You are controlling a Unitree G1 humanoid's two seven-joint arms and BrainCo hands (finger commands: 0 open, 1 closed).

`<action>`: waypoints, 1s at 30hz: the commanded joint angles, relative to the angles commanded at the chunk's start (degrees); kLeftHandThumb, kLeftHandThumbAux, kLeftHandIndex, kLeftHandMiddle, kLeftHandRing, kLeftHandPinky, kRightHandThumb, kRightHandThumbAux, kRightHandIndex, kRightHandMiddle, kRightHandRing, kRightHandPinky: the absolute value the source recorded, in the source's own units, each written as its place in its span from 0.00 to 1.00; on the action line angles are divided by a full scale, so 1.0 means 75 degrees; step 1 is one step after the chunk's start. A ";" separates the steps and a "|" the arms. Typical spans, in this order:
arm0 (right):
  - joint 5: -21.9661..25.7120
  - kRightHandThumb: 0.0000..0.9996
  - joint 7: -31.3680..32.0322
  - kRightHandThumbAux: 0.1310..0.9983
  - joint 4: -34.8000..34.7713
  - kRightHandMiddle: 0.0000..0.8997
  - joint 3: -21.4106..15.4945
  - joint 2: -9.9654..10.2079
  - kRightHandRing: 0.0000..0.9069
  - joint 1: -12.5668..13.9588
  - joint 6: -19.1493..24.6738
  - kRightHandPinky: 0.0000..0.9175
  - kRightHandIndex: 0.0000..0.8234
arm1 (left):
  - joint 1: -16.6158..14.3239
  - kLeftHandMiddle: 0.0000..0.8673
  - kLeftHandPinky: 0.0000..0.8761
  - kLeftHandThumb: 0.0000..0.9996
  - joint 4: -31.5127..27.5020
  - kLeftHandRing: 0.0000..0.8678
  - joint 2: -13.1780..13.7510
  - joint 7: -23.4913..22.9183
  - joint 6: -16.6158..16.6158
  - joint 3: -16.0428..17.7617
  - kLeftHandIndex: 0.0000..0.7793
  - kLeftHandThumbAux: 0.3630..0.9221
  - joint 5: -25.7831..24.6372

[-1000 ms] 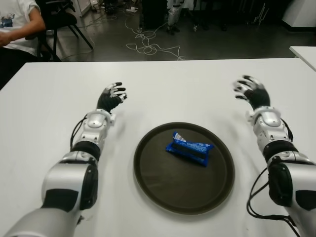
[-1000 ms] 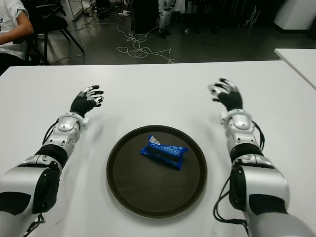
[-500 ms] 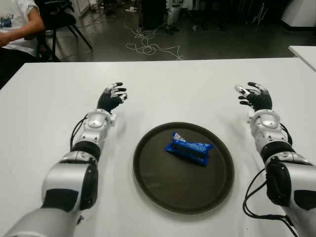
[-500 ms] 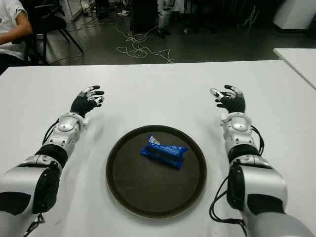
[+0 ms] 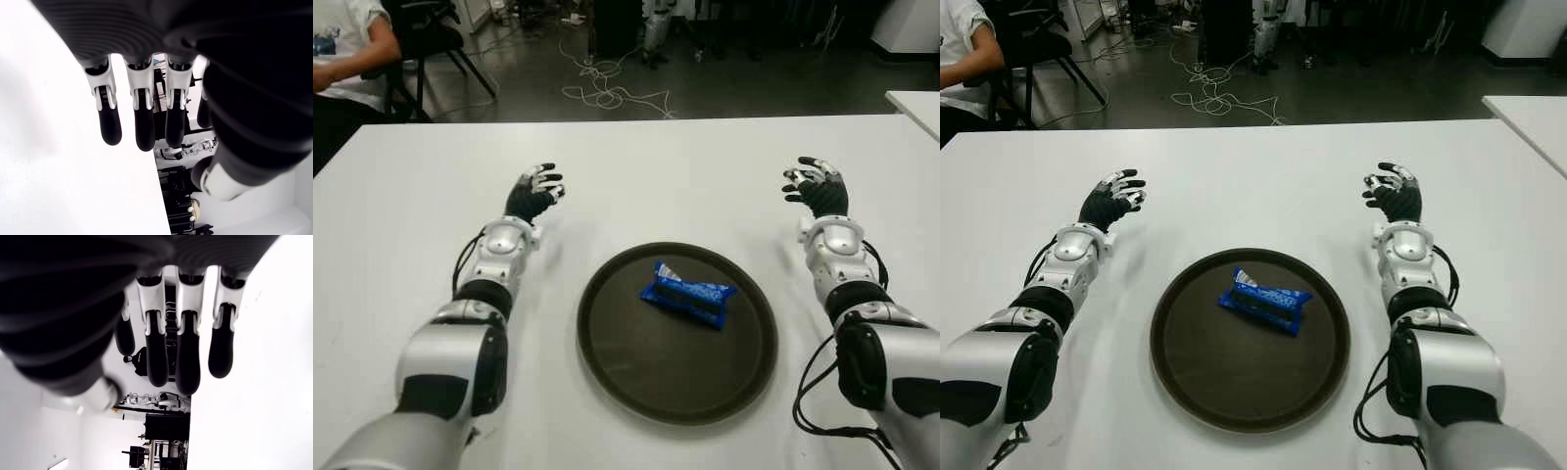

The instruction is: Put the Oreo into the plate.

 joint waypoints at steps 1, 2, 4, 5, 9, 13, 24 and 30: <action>-0.0004 0.68 -0.0008 0.69 0.0002 0.56 0.0006 0.0004 0.56 -0.0001 0.0004 0.55 0.51 | 0.0000 0.28 0.29 0.14 -0.0002 0.26 -0.0003 -0.0006 0.0003 0.0009 0.24 0.75 -0.0009; -0.0004 0.68 -0.0009 0.69 0.0003 0.56 0.0009 0.0009 0.56 -0.0001 0.0002 0.55 0.51 | -0.0002 0.28 0.29 0.14 -0.0002 0.26 -0.0006 -0.0009 0.0009 0.0018 0.24 0.75 -0.0016; 0.0000 0.68 -0.0008 0.69 0.0005 0.56 0.0014 0.0015 0.56 -0.0002 -0.0002 0.55 0.51 | -0.0008 0.28 0.28 0.14 -0.0001 0.26 -0.0010 -0.0007 0.0019 0.0031 0.24 0.75 -0.0018; 0.0002 0.68 -0.0006 0.69 0.0005 0.56 0.0016 0.0017 0.56 -0.0002 -0.0004 0.55 0.51 | -0.0010 0.28 0.28 0.14 0.0000 0.26 -0.0012 -0.0005 0.0023 0.0035 0.24 0.75 -0.0017; 0.0026 0.69 0.0011 0.69 0.0005 0.57 0.0007 0.0029 0.56 0.0001 -0.0027 0.55 0.51 | -0.0015 0.27 0.27 0.14 0.0003 0.26 -0.0010 0.0003 0.0034 0.0038 0.24 0.74 0.0000; 0.0039 0.68 0.0031 0.69 0.0002 0.57 -0.0002 0.0039 0.56 0.0014 -0.0071 0.56 0.51 | -0.0015 0.27 0.27 0.14 0.0000 0.26 -0.0002 0.0005 0.0026 0.0026 0.23 0.74 0.0025; 0.0019 0.69 0.0066 0.69 0.0002 0.57 0.0015 0.0015 0.57 0.0023 -0.0086 0.56 0.51 | -0.0024 0.29 0.31 0.15 0.0002 0.28 -0.0005 0.0047 0.0001 -0.0003 0.24 0.76 0.0068; -0.0160 0.69 0.0413 0.69 0.0000 0.58 0.0221 -0.0136 0.58 0.0038 -0.0093 0.57 0.51 | -0.0020 0.29 0.31 0.14 0.0007 0.29 -0.0013 0.0056 0.0016 -0.0015 0.24 0.74 0.0076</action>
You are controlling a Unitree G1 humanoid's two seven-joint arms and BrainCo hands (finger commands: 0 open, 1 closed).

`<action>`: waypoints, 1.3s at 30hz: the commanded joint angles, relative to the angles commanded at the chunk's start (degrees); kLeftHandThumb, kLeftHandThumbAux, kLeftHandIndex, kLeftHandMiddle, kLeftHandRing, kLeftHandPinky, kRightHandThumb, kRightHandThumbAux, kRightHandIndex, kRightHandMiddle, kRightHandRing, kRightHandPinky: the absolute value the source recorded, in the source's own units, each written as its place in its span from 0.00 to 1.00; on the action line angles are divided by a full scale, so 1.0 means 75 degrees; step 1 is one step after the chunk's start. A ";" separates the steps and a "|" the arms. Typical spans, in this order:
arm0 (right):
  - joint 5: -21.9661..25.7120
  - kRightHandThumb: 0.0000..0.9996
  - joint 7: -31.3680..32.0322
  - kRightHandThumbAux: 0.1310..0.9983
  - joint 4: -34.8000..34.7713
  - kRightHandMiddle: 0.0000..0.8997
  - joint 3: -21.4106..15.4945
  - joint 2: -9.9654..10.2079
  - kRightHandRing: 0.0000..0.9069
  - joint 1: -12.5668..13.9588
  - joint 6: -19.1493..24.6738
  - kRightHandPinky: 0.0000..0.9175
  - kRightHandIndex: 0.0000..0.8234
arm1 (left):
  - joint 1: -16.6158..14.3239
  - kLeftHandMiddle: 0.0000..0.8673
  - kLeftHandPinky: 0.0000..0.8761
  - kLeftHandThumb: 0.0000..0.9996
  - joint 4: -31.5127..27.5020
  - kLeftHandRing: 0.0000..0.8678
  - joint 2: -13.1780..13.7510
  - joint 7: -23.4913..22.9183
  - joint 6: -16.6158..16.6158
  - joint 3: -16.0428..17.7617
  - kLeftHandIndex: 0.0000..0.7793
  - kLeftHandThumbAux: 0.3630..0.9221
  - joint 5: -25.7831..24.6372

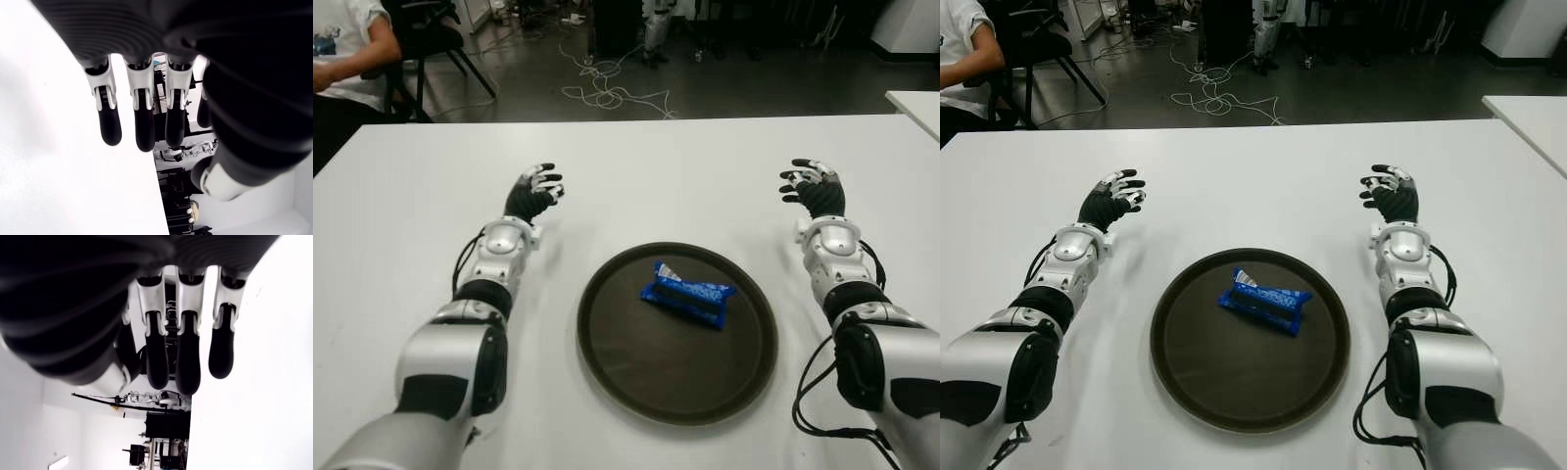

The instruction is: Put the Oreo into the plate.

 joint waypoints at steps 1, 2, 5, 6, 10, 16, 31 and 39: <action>-0.0019 0.69 0.0064 0.69 -0.0002 0.58 0.0015 -0.0016 0.58 0.0003 -0.0011 0.57 0.51 | 0.0003 0.29 0.31 0.14 -0.0002 0.29 -0.0001 -0.0004 -0.0008 -0.0001 0.24 0.74 -0.0001; -0.0031 0.69 0.0102 0.69 -0.0003 0.58 0.0019 -0.0025 0.58 0.0004 -0.0016 0.57 0.51 | 0.0005 0.29 0.30 0.14 -0.0003 0.28 -0.0001 -0.0007 -0.0012 -0.0002 0.24 0.75 -0.0002; -0.0073 0.69 0.0217 0.69 -0.0005 0.58 0.0023 -0.0042 0.58 0.0009 -0.0017 0.57 0.51 | 0.0011 0.28 0.30 0.14 -0.0009 0.27 0.0001 -0.0042 -0.0031 0.0002 0.24 0.77 -0.0013; -0.0081 0.69 0.0231 0.69 -0.0006 0.58 0.0018 -0.0043 0.58 0.0009 -0.0017 0.57 0.51 | 0.0012 0.28 0.30 0.14 -0.0010 0.27 0.0001 -0.0046 -0.0033 0.0003 0.24 0.77 -0.0015; -0.0106 0.69 0.0268 0.69 -0.0014 0.58 0.0015 -0.0055 0.58 0.0009 -0.0012 0.58 0.51 | 0.0019 0.28 0.29 0.15 -0.0018 0.27 0.0008 -0.0090 -0.0043 0.0018 0.24 0.76 -0.0037; -0.0057 0.69 0.0396 0.68 -0.0048 0.60 -0.0032 -0.0050 0.59 0.0035 -0.0121 0.58 0.51 | 0.0026 0.29 0.29 0.15 -0.0024 0.27 0.0010 -0.0138 -0.0054 0.0050 0.25 0.76 -0.0071; 0.0014 0.69 0.0654 0.68 -0.0057 0.62 -0.0096 -0.0043 0.60 0.0032 -0.0133 0.59 0.52 | 0.0010 0.28 0.30 0.12 -0.0021 0.27 0.0016 -0.0067 0.0005 0.0033 0.23 0.76 -0.0022; 0.0201 0.69 0.0800 0.68 -0.0067 0.63 -0.0276 -0.0005 0.61 0.0023 -0.0102 0.60 0.52 | 0.0007 0.28 0.30 0.13 -0.0028 0.27 0.0015 -0.0109 0.0035 0.0074 0.23 0.75 -0.0073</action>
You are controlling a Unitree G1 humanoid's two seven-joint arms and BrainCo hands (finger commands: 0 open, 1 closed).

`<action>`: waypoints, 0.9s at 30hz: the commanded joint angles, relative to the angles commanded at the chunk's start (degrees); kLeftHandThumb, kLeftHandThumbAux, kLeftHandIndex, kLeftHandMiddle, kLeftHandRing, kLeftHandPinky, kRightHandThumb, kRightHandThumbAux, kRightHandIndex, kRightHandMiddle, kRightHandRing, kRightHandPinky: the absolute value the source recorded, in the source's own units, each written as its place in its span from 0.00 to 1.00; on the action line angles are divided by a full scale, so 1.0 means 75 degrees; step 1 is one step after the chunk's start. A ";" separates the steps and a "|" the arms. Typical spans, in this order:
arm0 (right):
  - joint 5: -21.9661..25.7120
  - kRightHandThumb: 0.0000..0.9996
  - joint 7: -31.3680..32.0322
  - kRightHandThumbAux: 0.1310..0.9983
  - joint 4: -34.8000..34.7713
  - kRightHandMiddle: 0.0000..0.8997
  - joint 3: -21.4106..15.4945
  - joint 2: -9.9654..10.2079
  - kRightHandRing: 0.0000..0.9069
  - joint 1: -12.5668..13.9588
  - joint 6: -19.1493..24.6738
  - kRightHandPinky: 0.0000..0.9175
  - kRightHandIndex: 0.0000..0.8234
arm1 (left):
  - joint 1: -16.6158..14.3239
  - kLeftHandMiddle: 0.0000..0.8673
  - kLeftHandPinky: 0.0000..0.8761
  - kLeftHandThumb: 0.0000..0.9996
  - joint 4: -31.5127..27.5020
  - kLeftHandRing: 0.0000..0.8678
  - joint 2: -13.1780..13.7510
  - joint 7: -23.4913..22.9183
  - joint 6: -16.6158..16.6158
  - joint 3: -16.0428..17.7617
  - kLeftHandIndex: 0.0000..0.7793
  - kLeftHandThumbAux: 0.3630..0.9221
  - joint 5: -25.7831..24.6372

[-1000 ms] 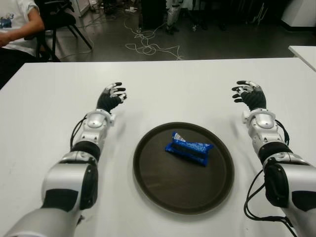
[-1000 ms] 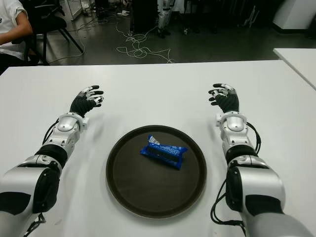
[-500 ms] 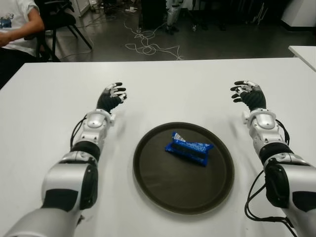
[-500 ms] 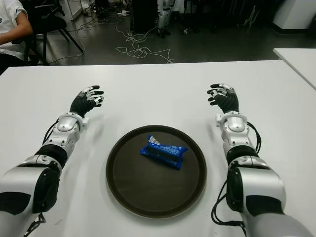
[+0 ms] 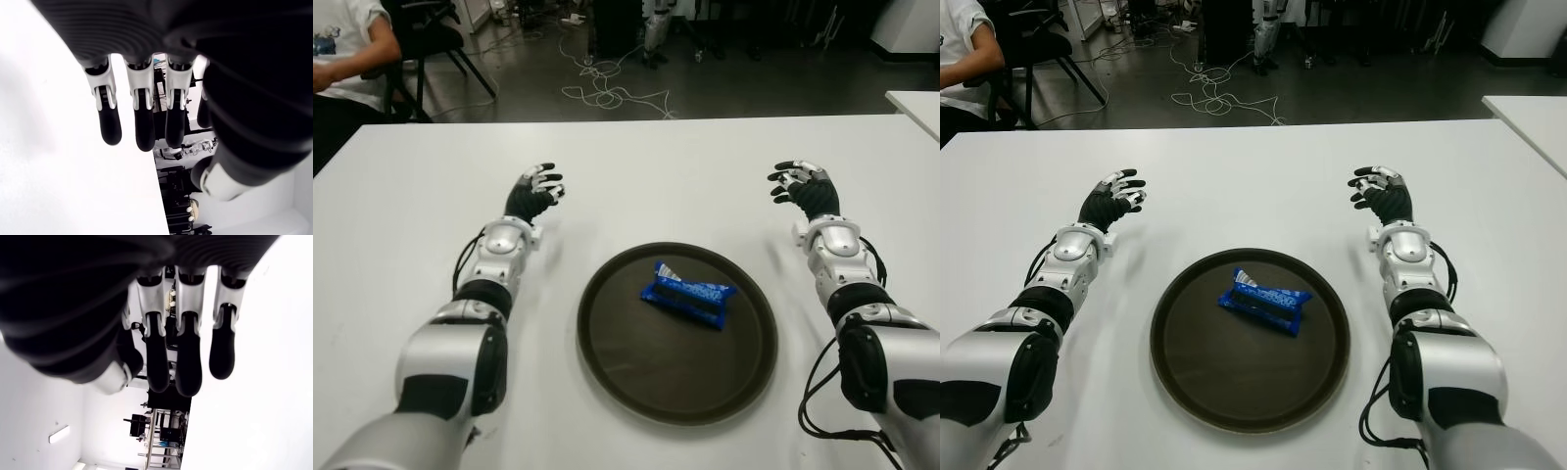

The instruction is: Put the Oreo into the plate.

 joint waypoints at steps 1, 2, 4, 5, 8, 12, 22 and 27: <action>0.0019 0.69 0.0011 0.68 -0.0003 0.63 -0.0017 0.0004 0.61 -0.0001 -0.0002 0.60 0.52 | -0.0001 0.27 0.29 0.13 0.0000 0.27 0.0004 -0.0007 0.0002 0.0000 0.23 0.76 0.0000; 0.0033 0.69 0.0017 0.68 -0.0013 0.63 -0.0029 0.0006 0.61 -0.0001 -0.0010 0.60 0.52 | -0.0002 0.27 0.29 0.13 0.0003 0.27 0.0010 -0.0019 0.0005 -0.0002 0.23 0.76 0.0003; 0.0045 0.69 0.0025 0.68 -0.0024 0.63 -0.0045 0.0008 0.62 -0.0002 -0.0018 0.60 0.52 | -0.0003 0.27 0.29 0.13 0.0006 0.26 0.0016 -0.0030 0.0009 -0.0004 0.23 0.76 0.0004; 0.0050 0.69 0.0013 0.68 -0.0037 0.63 -0.0050 0.0017 0.62 -0.0008 -0.0021 0.60 0.52 | 0.0000 0.27 0.29 0.13 0.0004 0.26 0.0027 -0.0047 0.0010 -0.0001 0.23 0.76 -0.0001; 0.0087 0.69 -0.0027 0.68 -0.0097 0.62 -0.0081 -0.0004 0.62 -0.0111 0.0038 0.60 0.52 | 0.0013 0.27 0.28 0.14 -0.0004 0.26 0.0064 -0.0115 -0.0004 0.0031 0.23 0.75 -0.0035; 0.0142 0.69 -0.0034 0.68 -0.0195 0.63 -0.0094 -0.0066 0.62 -0.0363 0.0192 0.61 0.52 | -0.0016 0.27 0.28 0.16 -0.0033 0.26 0.0127 -0.0205 -0.0022 0.0107 0.24 0.74 -0.0115; 0.0252 0.69 -0.0008 0.68 -0.0461 0.66 -0.0183 -0.0030 0.65 -0.0382 0.0088 0.63 0.52 | -0.0136 0.29 0.29 0.26 -0.0320 0.26 0.0272 -0.0636 -0.0104 0.0427 0.26 0.76 -0.0562; 0.0425 0.70 -0.0010 0.68 -0.0888 0.67 -0.0269 0.0057 0.66 -0.0244 0.0024 0.64 0.52 | 0.0076 0.30 0.32 0.32 -0.0914 0.27 0.0223 -0.0845 -0.0274 0.0492 0.26 0.80 -0.0800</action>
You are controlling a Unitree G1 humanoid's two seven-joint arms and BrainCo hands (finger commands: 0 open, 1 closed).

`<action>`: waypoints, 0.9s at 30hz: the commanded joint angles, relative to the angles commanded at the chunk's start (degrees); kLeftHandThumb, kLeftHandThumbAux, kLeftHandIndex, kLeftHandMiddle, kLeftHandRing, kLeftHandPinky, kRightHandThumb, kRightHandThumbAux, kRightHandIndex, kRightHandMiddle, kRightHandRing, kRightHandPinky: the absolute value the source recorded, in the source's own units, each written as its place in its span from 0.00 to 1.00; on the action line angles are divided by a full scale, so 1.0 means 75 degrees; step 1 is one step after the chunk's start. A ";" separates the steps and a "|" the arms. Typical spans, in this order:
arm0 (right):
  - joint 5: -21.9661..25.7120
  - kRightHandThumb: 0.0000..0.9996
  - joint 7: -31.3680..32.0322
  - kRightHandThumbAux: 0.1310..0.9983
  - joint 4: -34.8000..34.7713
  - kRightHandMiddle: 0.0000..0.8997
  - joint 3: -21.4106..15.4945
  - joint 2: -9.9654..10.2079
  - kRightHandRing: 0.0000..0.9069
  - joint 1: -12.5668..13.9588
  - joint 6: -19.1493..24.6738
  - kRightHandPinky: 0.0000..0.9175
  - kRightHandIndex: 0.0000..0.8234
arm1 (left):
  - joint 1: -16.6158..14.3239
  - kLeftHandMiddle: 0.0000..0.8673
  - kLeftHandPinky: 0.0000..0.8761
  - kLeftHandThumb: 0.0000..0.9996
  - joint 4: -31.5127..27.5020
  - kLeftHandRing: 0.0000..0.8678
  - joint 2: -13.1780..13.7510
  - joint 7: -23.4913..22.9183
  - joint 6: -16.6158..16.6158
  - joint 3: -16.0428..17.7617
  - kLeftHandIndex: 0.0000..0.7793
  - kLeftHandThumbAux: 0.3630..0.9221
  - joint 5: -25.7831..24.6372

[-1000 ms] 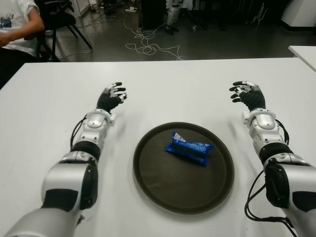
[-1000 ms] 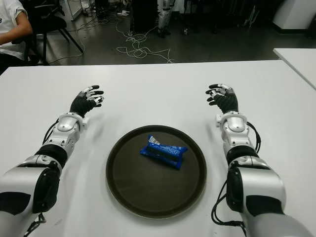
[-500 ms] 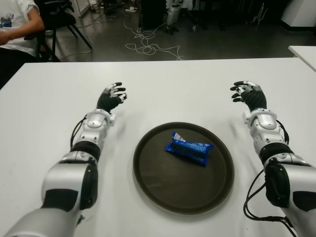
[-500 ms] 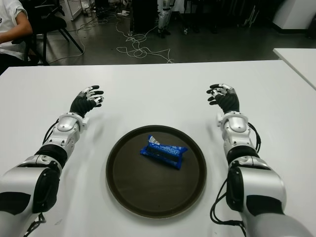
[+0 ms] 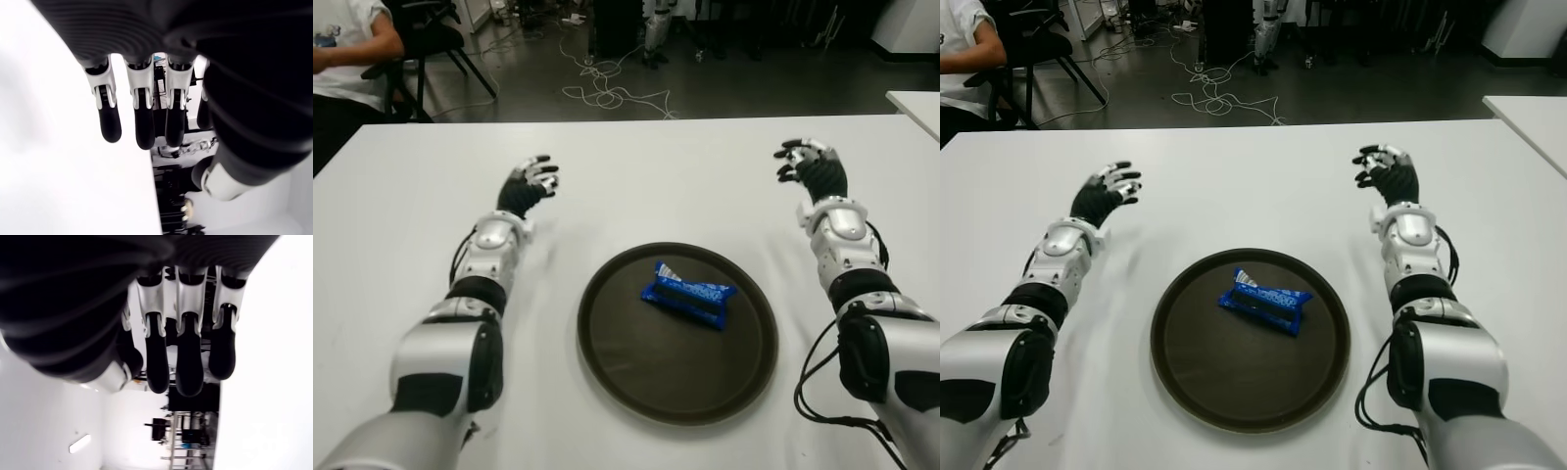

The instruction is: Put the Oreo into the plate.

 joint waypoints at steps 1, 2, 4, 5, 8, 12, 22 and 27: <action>0.0040 0.70 0.0009 0.68 -0.0141 0.68 -0.0010 0.0023 0.66 0.0075 -0.0011 0.64 0.52 | 0.0068 0.30 0.32 0.33 -0.0072 0.27 0.0007 -0.0028 -0.0035 0.0007 0.26 0.80 -0.0024; 0.0091 0.70 0.0028 0.68 -0.0265 0.68 -0.0031 0.0043 0.66 0.0154 -0.0026 0.64 0.52 | 0.0173 0.30 0.32 0.33 -0.0137 0.27 0.0013 -0.0050 -0.0099 0.0013 0.26 0.80 -0.0043; 0.0204 0.70 0.0075 0.68 -0.0589 0.69 -0.0069 0.0101 0.67 0.0415 -0.0078 0.65 0.52 | 0.0442 0.30 0.31 0.32 -0.0296 0.27 -0.0001 -0.0093 -0.0258 0.0017 0.25 0.81 -0.0085; 0.0250 0.70 0.0096 0.68 -0.0755 0.69 -0.0084 0.0132 0.67 0.0559 -0.0099 0.65 0.52 | 0.0574 0.30 0.31 0.31 -0.0374 0.27 -0.0016 -0.0110 -0.0330 0.0014 0.25 0.81 -0.0105; 0.0352 0.70 0.0162 0.68 -0.1383 0.69 -0.0102 0.0224 0.67 0.1164 -0.0118 0.65 0.52 | 0.0853 0.29 0.31 0.27 -0.0545 0.26 -0.0030 -0.0162 -0.0438 0.0017 0.23 0.83 -0.0153; 0.0363 0.69 0.0098 0.68 -0.2013 0.68 -0.0025 0.0385 0.67 0.1730 0.0038 0.65 0.52 | 0.1255 0.29 0.30 0.23 -0.0809 0.26 0.0006 -0.0282 -0.0521 0.0052 0.22 0.87 -0.0261; 0.0241 0.69 -0.0061 0.68 -0.3372 0.69 0.0256 0.0729 0.68 0.2914 0.0777 0.66 0.52 | 0.2028 0.28 0.30 0.18 -0.1890 0.25 -0.0190 -0.0041 -0.0131 0.0052 0.23 0.91 -0.0426; 0.0197 0.69 -0.0124 0.68 -0.3359 0.69 0.0313 0.0721 0.67 0.2969 0.1017 0.65 0.52 | 0.2130 0.29 0.31 0.20 -0.2117 0.25 -0.0218 0.0070 0.0015 0.0067 0.23 0.91 -0.0461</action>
